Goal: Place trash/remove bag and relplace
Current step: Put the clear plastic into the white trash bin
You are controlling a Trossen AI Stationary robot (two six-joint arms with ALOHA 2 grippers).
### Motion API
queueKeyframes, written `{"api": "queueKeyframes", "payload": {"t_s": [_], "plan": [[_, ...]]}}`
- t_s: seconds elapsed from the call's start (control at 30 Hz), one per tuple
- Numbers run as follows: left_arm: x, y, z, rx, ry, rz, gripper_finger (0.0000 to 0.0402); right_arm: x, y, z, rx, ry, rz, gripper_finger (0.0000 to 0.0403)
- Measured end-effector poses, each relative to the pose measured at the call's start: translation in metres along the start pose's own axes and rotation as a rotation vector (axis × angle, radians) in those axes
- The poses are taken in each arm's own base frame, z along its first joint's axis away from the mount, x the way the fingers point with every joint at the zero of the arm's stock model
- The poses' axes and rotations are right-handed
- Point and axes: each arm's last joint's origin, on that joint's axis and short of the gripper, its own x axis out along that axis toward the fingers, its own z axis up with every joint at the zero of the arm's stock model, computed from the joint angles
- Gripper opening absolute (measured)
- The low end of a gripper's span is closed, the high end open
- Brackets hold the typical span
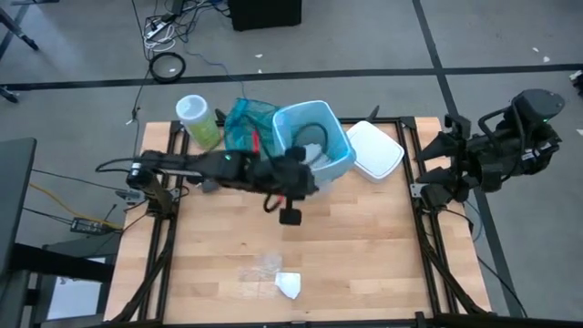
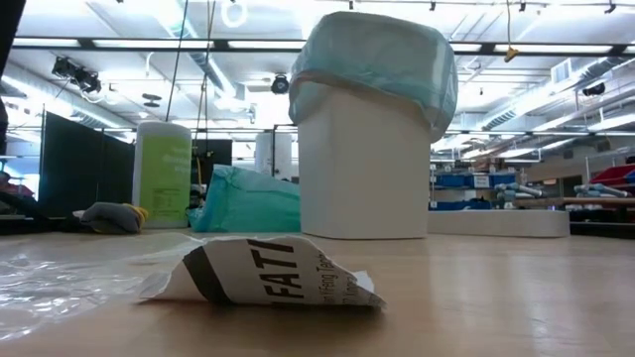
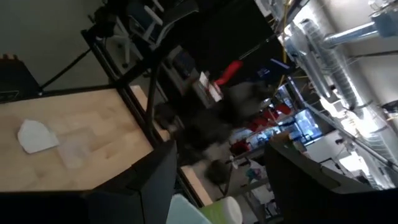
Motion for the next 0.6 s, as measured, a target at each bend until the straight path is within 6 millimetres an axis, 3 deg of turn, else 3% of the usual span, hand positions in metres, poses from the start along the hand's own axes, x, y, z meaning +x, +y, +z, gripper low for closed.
{"api": "queueKeyframes", "payload": {"t_s": [0.1,0.2,0.4,0.6], "plan": [[-0.021,0.022,0.013,0.012,-0.053,0.115,0.0001,0.004,-0.002,-0.004,0.002,0.019,-0.004,0.0229],[-0.027,0.046,0.013,-0.014,-0.057,0.199,0.0001,0.007,-0.003,-0.008,0.012,0.031,-0.008,0.0229],[0.003,0.081,-0.018,-0.047,0.061,0.211,0.0005,0.016,-0.005,-0.010,0.060,0.050,-0.015,0.0229],[0.028,0.102,-0.054,-0.118,0.114,-0.005,0.0025,0.025,-0.007,-0.014,0.077,0.075,-0.024,0.0229]]}}
